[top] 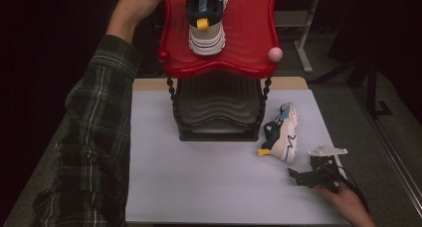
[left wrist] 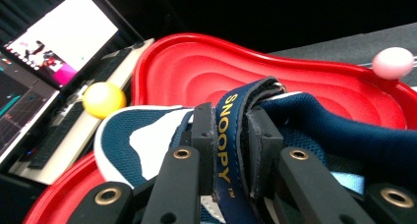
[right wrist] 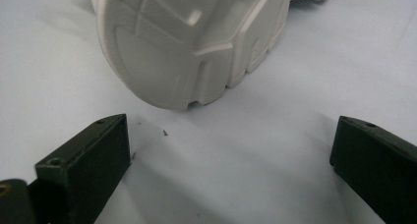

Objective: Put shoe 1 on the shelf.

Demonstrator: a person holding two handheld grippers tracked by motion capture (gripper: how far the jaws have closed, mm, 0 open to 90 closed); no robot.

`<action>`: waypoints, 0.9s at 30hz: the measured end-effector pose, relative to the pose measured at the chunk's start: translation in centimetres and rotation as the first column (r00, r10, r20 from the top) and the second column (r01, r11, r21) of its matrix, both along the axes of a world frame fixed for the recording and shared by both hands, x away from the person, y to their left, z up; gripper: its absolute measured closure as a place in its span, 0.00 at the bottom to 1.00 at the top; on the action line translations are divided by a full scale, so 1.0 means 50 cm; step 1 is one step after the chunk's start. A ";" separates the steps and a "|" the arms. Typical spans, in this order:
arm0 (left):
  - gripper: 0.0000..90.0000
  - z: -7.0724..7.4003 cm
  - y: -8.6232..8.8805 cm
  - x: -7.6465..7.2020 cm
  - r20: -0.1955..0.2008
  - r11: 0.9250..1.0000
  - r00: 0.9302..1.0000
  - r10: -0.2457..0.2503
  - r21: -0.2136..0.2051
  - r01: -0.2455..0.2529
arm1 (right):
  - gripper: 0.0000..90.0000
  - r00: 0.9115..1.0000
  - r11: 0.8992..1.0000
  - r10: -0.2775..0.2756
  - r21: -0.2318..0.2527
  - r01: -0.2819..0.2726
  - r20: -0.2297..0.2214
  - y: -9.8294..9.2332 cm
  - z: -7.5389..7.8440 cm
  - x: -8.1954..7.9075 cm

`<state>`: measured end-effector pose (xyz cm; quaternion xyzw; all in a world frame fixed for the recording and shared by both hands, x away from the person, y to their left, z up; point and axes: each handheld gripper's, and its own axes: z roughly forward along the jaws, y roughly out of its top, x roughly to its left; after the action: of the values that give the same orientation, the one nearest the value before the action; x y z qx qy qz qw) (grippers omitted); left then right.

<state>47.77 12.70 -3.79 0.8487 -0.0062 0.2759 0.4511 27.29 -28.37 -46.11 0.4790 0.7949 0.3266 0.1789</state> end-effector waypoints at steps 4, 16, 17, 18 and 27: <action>0.85 -0.019 -0.005 -0.006 -0.016 1.000 1.000 0.009 -0.026 -0.009 | 0.01 1.000 1.000 0.001 -0.002 -0.001 -0.001 0.000 0.000 0.000; 0.42 -0.023 0.017 0.015 -0.228 0.985 0.971 0.068 -0.137 -0.101 | 0.01 1.000 1.000 0.000 -0.004 0.000 0.000 0.000 0.000 0.000; 0.39 -0.023 0.019 0.014 -0.236 0.985 0.970 0.064 -0.138 -0.099 | 0.01 1.000 1.000 0.000 -0.004 0.000 0.000 0.000 0.000 0.000; 0.36 -0.022 0.021 0.013 -0.241 0.985 0.969 0.059 -0.142 -0.096 | 0.01 1.000 1.000 0.000 -0.004 0.000 0.000 0.000 0.000 0.000; 0.17 -0.022 0.058 -0.040 -0.271 0.980 0.960 0.069 -0.162 -0.116 | 0.01 1.000 1.000 0.001 -0.005 -0.001 -0.001 0.000 0.000 0.000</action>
<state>45.79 15.60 -4.89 0.8339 0.1184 0.1809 0.5078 27.27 -28.35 -46.10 0.4782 0.7961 0.3245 0.1796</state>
